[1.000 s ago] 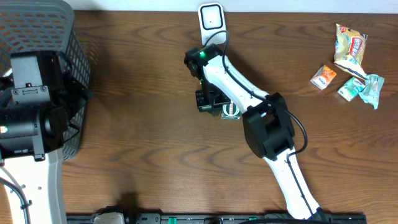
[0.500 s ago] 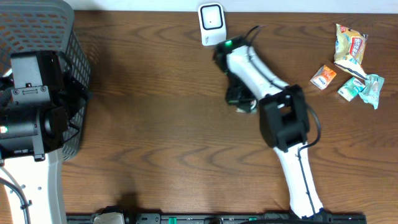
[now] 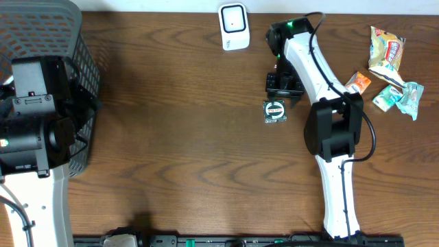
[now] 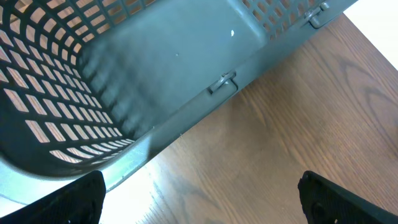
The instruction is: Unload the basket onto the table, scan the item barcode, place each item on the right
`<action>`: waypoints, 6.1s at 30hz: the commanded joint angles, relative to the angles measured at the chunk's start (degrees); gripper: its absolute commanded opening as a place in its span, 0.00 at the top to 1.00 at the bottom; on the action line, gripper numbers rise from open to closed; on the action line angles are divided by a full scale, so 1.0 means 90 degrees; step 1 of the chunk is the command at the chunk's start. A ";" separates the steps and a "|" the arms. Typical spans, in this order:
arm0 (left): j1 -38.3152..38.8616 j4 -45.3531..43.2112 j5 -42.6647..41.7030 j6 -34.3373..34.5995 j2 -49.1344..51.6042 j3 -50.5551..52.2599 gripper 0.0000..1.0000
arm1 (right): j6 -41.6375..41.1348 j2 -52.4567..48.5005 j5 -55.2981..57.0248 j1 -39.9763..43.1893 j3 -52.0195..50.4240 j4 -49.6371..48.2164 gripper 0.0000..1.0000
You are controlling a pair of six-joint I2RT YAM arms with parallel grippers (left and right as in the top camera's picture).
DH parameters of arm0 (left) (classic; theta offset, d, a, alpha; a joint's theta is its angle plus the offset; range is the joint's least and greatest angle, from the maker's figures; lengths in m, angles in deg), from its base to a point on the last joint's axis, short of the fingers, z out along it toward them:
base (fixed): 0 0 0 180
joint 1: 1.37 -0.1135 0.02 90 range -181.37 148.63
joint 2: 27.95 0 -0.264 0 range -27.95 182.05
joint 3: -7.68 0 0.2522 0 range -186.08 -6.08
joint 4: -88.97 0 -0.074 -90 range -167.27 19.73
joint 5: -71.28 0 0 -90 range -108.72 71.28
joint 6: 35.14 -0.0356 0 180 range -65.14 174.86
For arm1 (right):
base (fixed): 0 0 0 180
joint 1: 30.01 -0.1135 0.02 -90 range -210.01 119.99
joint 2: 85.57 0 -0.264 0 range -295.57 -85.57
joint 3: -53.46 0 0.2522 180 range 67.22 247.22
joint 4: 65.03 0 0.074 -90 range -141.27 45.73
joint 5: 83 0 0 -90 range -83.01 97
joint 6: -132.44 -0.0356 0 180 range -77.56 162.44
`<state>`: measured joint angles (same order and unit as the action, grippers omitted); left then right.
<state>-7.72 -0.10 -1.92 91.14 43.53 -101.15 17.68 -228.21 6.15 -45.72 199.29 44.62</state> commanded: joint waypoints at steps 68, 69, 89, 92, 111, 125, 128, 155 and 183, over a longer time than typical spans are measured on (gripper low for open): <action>-0.0032 0.0019 0.0063 0.0102 0.0005 0.0034 0.03 | 0.1877 0.0551 -0.8155 0.0202 -0.1105 0.0182 0.42; -0.0032 0.0019 0.0063 0.0100 0.0005 0.0034 0.02 | 0.1647 0.0551 -0.8446 0.0206 -0.1105 0.0180 0.42; -0.0032 0.0019 0.0063 0.0100 0.0005 0.0034 0.02 | 0.1188 0.0554 -0.9855 0.1100 -0.1103 0.0163 0.43; -0.0032 0.0019 0.0063 0.0100 0.0005 0.0034 0.02 | 0.1188 0.0554 -0.9855 0.1316 -0.1103 0.0163 0.43; -0.0032 0.0019 0.0063 0.0100 0.0005 0.0034 0.02 | 0.1382 0.0554 -0.9853 0.1202 -0.1103 0.0163 0.43; -0.0032 0.0019 0.0063 0.0100 0.0005 0.0034 0.03 | 0.1574 0.0554 -0.9850 0.0986 -0.1103 0.0155 0.43; -0.0032 0.0019 0.0063 0.0100 0.0005 0.0034 0.03 | 0.1596 0.0554 -0.9850 0.0930 -0.1103 0.0158 0.43; -0.0032 0.0019 0.0063 0.0102 0.0005 0.0034 0.02 | 0.1715 0.0554 -0.9683 0.0901 -0.1103 0.0134 0.43; -0.0032 0.0019 0.0063 0.0102 0.0005 0.0034 0.02 | 0.1064 0.0554 -0.6535 0.0219 -0.1103 -0.0996 0.54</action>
<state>-7.72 -0.10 -1.92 91.31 43.53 -101.15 31.61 -225.57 -66.32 -41.09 188.51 38.42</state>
